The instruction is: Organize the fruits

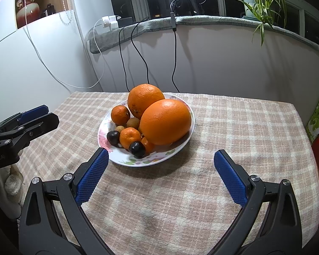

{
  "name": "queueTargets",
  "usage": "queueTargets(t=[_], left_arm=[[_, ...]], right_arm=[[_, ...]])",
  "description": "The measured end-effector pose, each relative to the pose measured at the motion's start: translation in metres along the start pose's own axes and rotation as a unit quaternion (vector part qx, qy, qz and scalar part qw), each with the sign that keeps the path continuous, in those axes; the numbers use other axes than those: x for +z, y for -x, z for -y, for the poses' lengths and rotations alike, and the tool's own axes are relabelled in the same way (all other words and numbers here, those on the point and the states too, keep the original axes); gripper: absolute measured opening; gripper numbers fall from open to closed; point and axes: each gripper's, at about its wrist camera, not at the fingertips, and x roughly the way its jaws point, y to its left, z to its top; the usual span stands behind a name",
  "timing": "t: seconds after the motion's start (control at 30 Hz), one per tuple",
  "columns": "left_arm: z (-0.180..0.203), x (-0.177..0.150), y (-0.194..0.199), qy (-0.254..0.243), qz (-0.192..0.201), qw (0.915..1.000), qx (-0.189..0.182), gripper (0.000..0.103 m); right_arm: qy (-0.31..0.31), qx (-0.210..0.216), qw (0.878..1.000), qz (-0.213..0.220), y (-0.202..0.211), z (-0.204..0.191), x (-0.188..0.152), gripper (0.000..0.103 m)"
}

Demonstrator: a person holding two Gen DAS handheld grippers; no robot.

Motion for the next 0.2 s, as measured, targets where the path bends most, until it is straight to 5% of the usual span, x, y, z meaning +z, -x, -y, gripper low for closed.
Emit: queueTargets(t=[0.2], left_arm=[[-0.0016,0.0016,0.0,0.0,0.002,1.0,-0.005,0.081]], right_arm=[[0.001,0.0,1.0,0.0,-0.0002,0.0005,0.0002,0.101]])
